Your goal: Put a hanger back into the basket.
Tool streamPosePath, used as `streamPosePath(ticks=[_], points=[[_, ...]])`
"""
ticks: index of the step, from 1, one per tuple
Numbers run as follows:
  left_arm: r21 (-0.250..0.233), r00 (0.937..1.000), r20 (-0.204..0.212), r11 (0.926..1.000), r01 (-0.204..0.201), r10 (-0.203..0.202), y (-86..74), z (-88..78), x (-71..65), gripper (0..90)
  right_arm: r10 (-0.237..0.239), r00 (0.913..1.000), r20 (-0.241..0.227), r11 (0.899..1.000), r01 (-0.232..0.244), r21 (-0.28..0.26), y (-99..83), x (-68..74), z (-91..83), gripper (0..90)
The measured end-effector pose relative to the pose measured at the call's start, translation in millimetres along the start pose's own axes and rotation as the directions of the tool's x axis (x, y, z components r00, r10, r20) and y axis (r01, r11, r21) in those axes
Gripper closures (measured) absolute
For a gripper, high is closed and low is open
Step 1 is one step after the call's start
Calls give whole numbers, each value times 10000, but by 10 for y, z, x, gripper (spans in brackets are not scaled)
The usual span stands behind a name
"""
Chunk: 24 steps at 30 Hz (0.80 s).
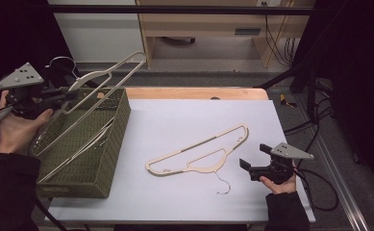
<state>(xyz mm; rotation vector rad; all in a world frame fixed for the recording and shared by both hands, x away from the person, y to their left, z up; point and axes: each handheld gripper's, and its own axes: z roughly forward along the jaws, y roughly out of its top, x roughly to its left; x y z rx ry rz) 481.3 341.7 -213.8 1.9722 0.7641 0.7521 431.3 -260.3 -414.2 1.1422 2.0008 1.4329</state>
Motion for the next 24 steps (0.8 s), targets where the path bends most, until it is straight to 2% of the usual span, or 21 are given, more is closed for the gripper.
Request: streamPosePath(ticks=[5,17,21,24], points=[[437,9996,-183,9988,-227,235,-150,9,101,857,-89,10000,-9,10000,89,26,-1,-4,-3,17],[1245,9986,-509,9922,-81,145,-559,29,329,857,-71,10000,1,10000,71,56,-4,-3,-1,17],[1408,9981,-611,9900,86,0,-690,48,372,857,-88,10000,3,10000,88,43,-4,-1,1,17],[1681,9979,-634,9858,17,91,-782,65,393,857,-134,9999,17,9999,134,37,-5,-5,0,17]])
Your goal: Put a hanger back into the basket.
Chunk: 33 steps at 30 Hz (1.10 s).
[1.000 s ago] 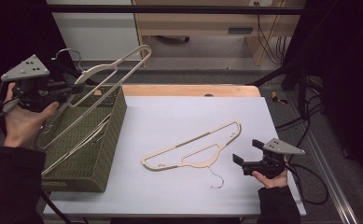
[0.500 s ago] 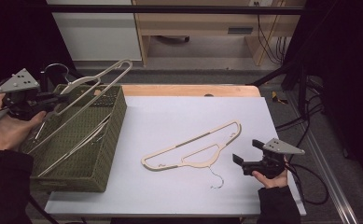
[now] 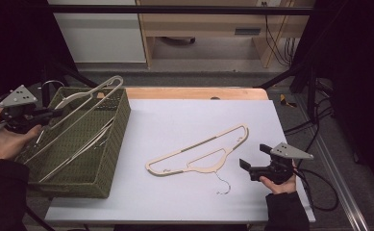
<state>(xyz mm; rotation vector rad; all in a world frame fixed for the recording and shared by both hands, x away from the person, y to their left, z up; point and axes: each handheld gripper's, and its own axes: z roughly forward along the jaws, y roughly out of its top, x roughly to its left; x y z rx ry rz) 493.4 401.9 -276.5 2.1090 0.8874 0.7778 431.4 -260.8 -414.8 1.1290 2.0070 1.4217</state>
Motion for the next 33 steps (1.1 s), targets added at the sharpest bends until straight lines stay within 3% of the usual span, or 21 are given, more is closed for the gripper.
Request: streamPosePath(ticks=[6,8,12,14,23,29,33], points=[[533,9998,-25,9983,-215,217,-158,55,5,857,3,10000,25,10000,-3,46,-3,1,5,17],[400,10000,-26,9992,48,-47,-209,92,-21,857,17,10000,4,10000,-17,67,-3,3,6,17],[817,9995,-89,9963,-281,290,-295,150,-53,857,-48,10000,-4,9999,48,91,-9,-1,15,17],[549,9999,-107,9984,-115,121,-350,219,-90,857,24,10000,11,9999,-24,118,-8,5,16,17],[1021,9990,-197,9939,423,-405,-630,484,-169,857,31,10000,-6,9999,-31,117,-11,6,18,17],[1497,9969,-97,9856,790,-784,-743,599,-194,852,26,10000,-4,9999,-26,115,-11,7,17,17],[1923,9942,3,9757,1052,-1073,-774,636,-220,832,-9,10000,4,9999,9,121,-14,12,26,17]])
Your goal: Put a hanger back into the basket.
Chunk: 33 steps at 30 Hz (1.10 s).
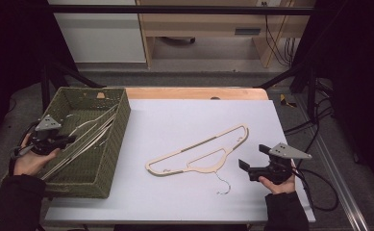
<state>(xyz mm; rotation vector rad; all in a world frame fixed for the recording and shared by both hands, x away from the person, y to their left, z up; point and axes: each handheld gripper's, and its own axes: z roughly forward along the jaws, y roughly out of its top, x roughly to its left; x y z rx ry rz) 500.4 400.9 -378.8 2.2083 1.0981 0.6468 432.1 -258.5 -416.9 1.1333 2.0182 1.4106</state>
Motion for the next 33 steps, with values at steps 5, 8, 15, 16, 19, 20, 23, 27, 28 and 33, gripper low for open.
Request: streamPosePath(ticks=[5,8,15,16,19,20,23,27,28,33], points=[[199,9975,548,9989,433,-444,-8,0,-11,800,-14,10000,32,10000,14,-21,0,-1,-2,19],[313,9960,665,9978,581,-601,12,-12,-29,774,-15,10000,11,10000,15,11,-1,4,-3,19],[324,9919,952,9962,813,-841,6,-133,-78,715,-2,10000,-2,10000,2,-4,1,6,-10,19],[339,9922,971,9966,748,-778,-2,-154,-87,706,28,10000,-13,10000,-28,-30,2,9,-10,19],[105,9944,815,9978,661,-667,-29,-241,-109,698,-11,10000,-14,10000,11,-64,9,12,-17,19],[-45,9937,867,9974,715,-709,-38,-276,-109,692,-23,10000,-4,10000,23,-70,12,15,-22,19],[-654,9905,980,9925,1032,-966,-34,-390,-105,665,0,10000,-27,9999,-1,-136,21,21,-31,19],[-2114,9832,1081,9630,1670,-1468,37,-547,-127,572,8,10000,1,9998,-8,-210,24,17,-41,20],[-2456,9830,1077,9541,1713,-1488,63,-586,-145,536,87,10000,29,9997,-87,-226,26,19,-43,19],[-3907,9800,1296,9006,1906,-1512,205,-694,-336,383,131,9999,18,9995,-130,-276,29,20,-47,19]])
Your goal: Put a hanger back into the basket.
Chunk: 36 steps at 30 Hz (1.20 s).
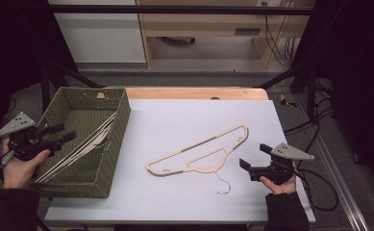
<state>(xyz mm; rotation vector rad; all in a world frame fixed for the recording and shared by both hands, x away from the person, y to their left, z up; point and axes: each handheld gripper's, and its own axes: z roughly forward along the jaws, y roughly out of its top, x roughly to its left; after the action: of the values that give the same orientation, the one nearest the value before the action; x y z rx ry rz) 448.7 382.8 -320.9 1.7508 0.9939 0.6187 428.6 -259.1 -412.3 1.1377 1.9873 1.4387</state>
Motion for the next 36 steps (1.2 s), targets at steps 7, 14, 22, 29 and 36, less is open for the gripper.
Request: streamPosePath(ticks=[7,14,22,29,36], points=[[-888,9985,465,9958,-242,284,97,121,-387,193,-30,10000,31,10000,30,-48,10,7,-11,19],[-1267,9938,1043,9916,-259,393,151,246,-721,115,-20,10000,0,9999,20,-99,18,14,-20,19],[-1314,9851,1554,9899,-538,742,158,491,-1123,94,-6,10000,-19,9999,6,-113,25,28,-20,20],[-952,9728,2078,9919,-838,1021,105,760,-1395,94,59,10000,-53,10000,-59,-2,25,53,5,25],[-492,9648,2466,9954,-823,919,-81,1019,-1561,100,102,9999,3,9998,-102,182,26,82,38,52]])
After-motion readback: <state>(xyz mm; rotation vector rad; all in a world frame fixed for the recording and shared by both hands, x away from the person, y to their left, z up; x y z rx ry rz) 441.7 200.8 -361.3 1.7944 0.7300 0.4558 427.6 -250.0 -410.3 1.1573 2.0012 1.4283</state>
